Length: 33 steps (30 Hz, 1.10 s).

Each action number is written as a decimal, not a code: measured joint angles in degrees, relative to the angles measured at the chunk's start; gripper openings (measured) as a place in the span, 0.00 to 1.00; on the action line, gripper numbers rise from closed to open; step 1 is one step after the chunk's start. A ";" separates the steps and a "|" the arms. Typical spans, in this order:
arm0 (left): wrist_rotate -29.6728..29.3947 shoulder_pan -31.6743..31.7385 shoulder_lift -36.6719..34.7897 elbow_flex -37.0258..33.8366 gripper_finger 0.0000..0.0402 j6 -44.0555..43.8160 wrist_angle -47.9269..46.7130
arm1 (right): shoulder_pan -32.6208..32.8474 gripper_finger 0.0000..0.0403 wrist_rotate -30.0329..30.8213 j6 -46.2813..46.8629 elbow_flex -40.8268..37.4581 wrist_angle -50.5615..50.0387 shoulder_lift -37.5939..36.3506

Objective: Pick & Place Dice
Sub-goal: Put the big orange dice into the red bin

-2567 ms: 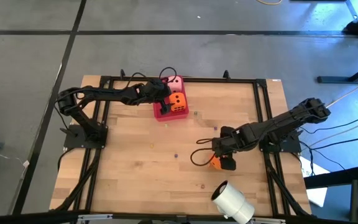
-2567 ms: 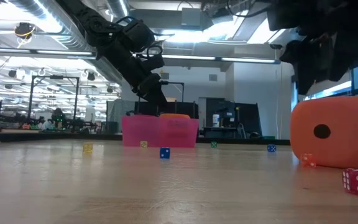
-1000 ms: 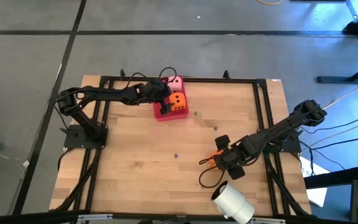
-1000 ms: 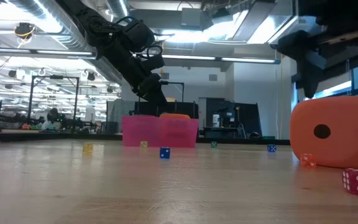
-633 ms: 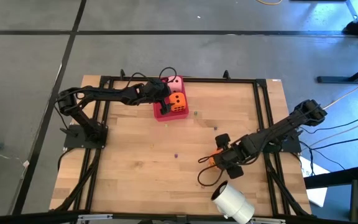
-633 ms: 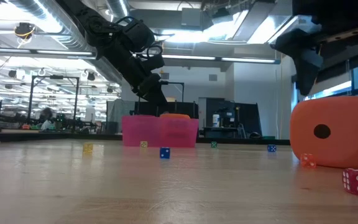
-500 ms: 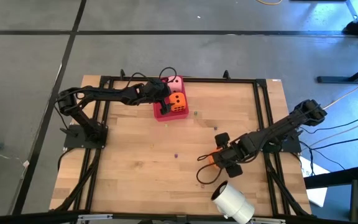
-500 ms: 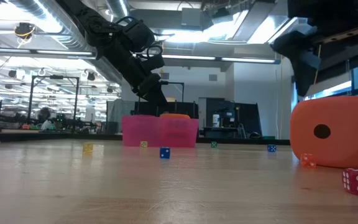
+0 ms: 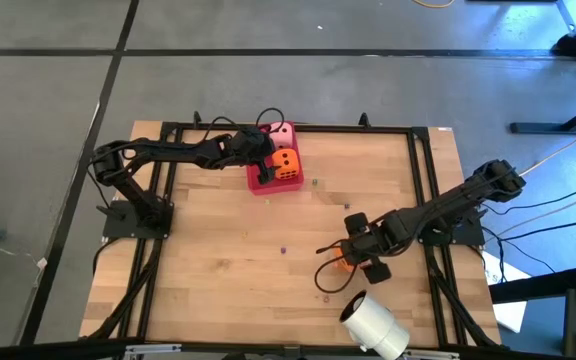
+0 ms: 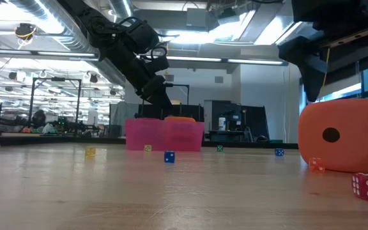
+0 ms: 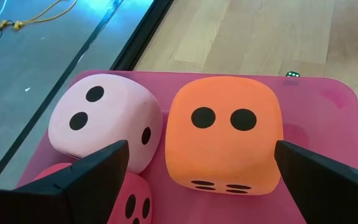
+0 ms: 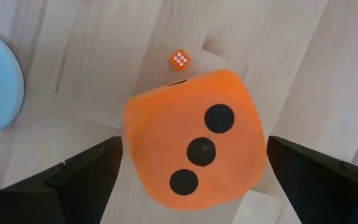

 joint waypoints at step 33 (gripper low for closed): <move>0.01 0.00 -0.01 0.01 1.00 0.02 -0.02 | 0.19 0.99 0.26 -4.41 1.27 -1.06 1.84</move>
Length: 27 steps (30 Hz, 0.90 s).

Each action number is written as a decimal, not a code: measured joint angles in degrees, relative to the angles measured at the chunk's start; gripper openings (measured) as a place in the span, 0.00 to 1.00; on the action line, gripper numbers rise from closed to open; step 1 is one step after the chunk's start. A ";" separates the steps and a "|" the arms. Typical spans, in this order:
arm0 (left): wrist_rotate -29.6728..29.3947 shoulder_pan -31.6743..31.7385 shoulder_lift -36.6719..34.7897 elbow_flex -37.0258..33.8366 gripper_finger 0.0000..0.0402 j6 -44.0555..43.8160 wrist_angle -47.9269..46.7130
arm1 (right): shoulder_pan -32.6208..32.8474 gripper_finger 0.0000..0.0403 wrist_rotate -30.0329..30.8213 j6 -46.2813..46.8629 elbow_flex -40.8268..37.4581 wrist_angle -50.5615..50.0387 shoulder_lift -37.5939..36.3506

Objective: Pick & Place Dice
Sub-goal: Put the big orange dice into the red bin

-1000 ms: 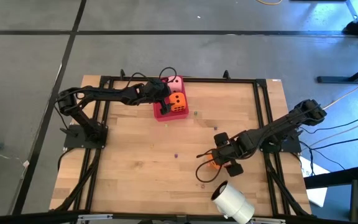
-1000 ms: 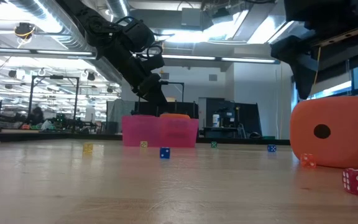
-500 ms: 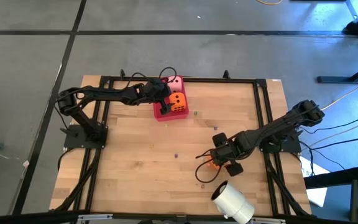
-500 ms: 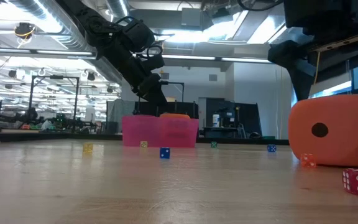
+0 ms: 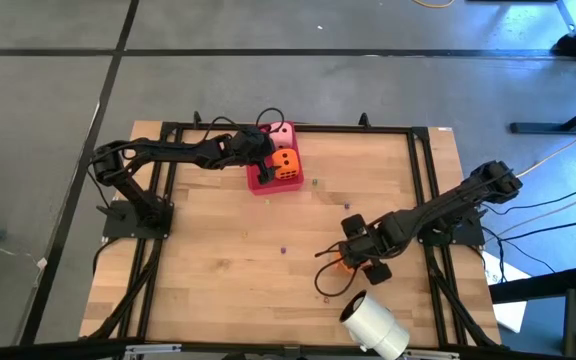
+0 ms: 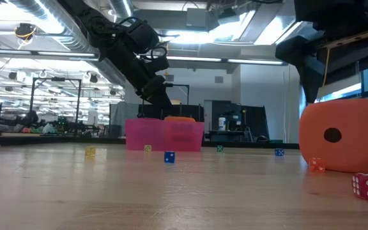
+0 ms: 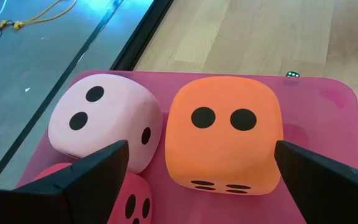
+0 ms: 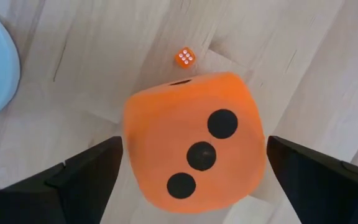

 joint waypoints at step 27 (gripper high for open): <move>-0.01 0.01 0.00 0.01 1.00 0.00 0.01 | -2.92 0.99 -3.46 -4.73 0.15 -0.93 -0.01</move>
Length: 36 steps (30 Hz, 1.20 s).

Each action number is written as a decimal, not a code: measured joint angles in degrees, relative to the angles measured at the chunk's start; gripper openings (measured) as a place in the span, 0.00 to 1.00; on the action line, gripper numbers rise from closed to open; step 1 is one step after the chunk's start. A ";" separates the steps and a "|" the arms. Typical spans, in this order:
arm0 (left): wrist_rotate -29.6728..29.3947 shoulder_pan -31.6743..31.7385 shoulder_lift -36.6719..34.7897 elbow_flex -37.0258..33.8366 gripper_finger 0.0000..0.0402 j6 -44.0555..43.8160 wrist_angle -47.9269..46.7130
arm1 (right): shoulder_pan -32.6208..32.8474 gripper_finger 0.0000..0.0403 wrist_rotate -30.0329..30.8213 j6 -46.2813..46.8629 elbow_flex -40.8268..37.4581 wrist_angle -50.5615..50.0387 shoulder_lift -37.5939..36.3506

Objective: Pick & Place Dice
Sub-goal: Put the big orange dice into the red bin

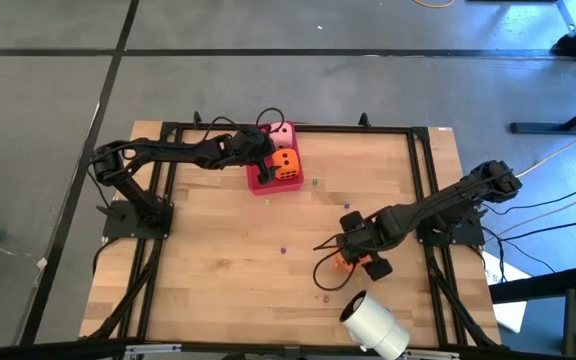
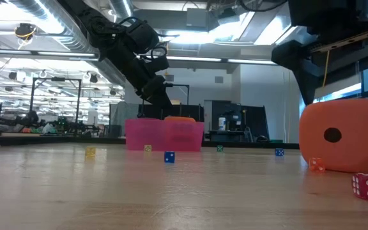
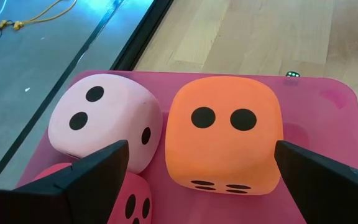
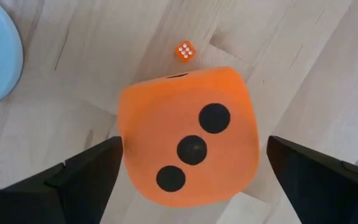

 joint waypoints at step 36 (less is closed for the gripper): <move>0.02 -0.01 0.01 0.00 1.00 0.00 -0.01 | -0.14 0.99 -1.48 -0.43 0.02 0.49 -0.01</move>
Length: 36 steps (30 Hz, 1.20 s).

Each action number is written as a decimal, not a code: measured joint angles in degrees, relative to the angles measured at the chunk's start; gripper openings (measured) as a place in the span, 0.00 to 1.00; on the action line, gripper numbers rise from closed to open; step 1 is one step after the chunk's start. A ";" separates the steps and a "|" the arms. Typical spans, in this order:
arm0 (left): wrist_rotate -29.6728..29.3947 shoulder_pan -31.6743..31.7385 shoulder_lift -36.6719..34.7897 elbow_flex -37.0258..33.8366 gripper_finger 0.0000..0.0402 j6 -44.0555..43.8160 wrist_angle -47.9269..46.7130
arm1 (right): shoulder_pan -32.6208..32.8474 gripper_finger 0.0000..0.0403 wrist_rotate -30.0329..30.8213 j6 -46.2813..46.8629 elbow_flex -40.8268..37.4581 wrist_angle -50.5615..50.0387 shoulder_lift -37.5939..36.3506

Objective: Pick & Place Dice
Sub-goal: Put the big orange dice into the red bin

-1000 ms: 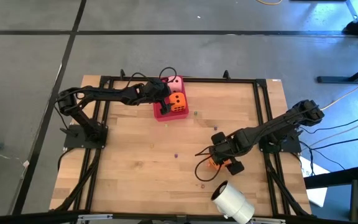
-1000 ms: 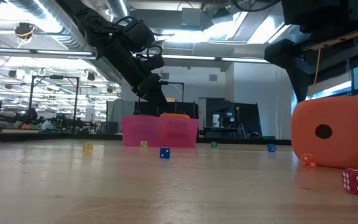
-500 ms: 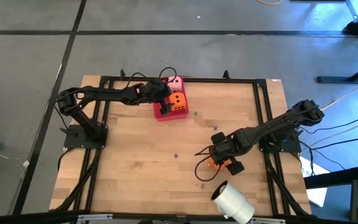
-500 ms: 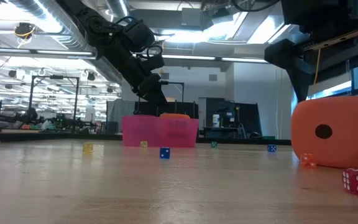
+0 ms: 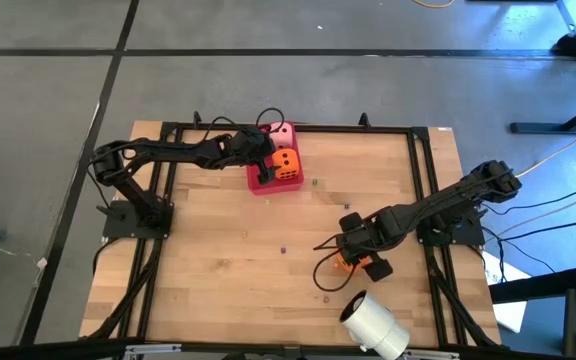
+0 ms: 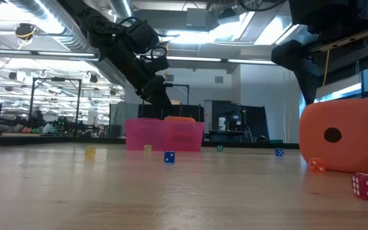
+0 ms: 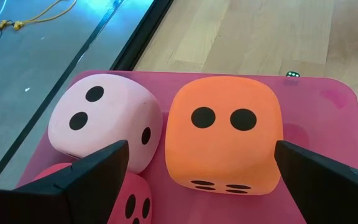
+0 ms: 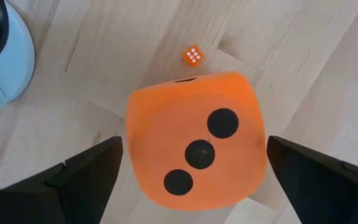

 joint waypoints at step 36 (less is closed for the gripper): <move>0.00 0.01 -0.02 -0.02 1.00 -0.01 0.00 | 0.11 0.99 0.09 0.02 0.07 1.26 2.76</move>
